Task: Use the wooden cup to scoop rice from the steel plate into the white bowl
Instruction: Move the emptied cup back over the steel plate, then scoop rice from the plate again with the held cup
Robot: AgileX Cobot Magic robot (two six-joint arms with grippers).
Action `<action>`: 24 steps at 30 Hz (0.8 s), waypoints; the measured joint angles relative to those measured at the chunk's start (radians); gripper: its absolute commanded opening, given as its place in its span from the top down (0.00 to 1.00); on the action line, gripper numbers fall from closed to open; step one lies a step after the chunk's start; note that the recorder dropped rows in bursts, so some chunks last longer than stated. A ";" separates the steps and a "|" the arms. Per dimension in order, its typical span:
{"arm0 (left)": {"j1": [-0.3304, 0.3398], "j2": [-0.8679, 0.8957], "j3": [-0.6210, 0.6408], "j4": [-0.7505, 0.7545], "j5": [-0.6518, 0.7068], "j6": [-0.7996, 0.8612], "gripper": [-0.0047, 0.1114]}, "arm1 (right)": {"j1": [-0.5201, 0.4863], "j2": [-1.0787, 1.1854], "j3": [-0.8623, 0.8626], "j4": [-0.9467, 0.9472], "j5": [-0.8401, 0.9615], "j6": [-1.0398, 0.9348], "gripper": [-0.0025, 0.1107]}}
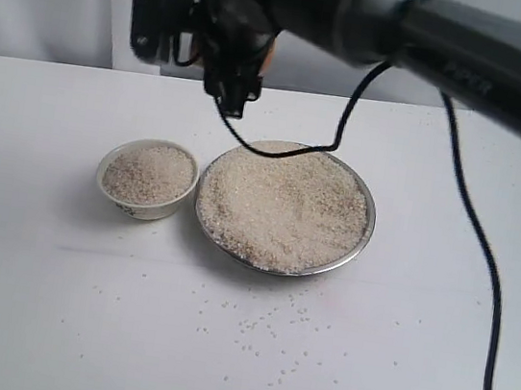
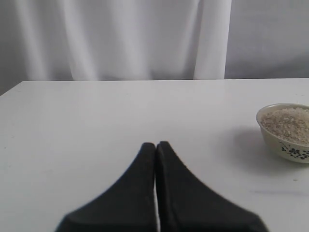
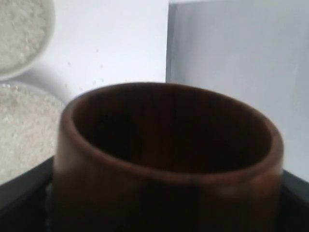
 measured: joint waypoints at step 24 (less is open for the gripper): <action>0.000 0.000 0.000 0.000 0.000 0.000 0.96 | -0.248 0.232 0.000 0.069 0.341 -0.076 0.98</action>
